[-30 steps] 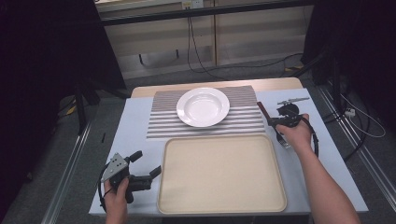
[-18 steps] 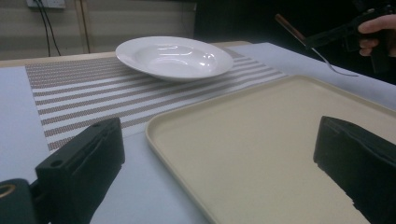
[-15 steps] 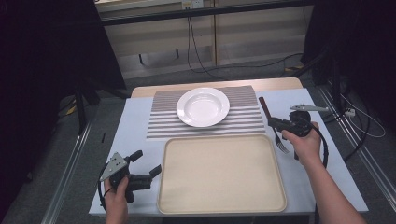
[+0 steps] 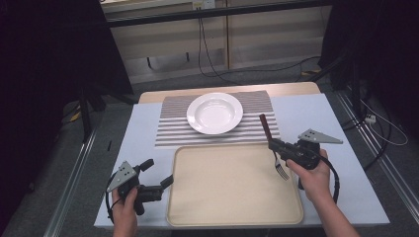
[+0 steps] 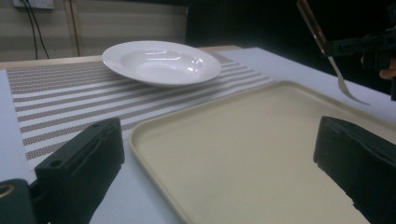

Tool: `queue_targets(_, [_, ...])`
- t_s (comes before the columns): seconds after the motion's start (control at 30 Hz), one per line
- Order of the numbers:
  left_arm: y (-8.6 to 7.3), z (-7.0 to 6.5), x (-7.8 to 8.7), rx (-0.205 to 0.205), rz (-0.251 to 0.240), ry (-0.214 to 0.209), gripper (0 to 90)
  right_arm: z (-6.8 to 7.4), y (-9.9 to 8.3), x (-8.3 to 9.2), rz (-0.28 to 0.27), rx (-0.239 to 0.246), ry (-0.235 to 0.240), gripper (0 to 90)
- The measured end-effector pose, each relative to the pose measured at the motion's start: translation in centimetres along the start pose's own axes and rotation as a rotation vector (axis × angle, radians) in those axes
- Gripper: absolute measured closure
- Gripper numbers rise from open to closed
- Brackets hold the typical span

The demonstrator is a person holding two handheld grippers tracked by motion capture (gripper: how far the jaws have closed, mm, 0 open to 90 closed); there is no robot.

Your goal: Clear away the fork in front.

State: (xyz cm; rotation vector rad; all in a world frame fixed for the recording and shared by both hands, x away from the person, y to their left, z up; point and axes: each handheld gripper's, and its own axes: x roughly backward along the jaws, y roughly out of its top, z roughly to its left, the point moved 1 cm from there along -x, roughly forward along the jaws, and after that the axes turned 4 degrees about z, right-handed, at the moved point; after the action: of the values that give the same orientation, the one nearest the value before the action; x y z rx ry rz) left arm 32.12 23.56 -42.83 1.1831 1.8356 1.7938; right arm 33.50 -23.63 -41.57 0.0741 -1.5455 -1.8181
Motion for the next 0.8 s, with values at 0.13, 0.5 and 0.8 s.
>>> queue_targets(0.13, [0.6, -0.2, 0.0, -0.003, -0.009, 0.008, 2.0, 0.8, -0.4, -0.2, -0.011, 0.003, 0.019, 78.3])
queue_targets(0.5, [2.7, -1.7, -1.6, -0.033, 0.020, -0.044, 2.0, 3.3, -0.7, -1.5, -0.008, 0.071, 0.060, 78.3])
queue_targets(0.8, [4.1, -2.7, -4.0, -0.034, 0.034, -0.083, 2.0, 4.9, -1.0, -2.6, -0.015, 0.114, 0.100, 78.2])
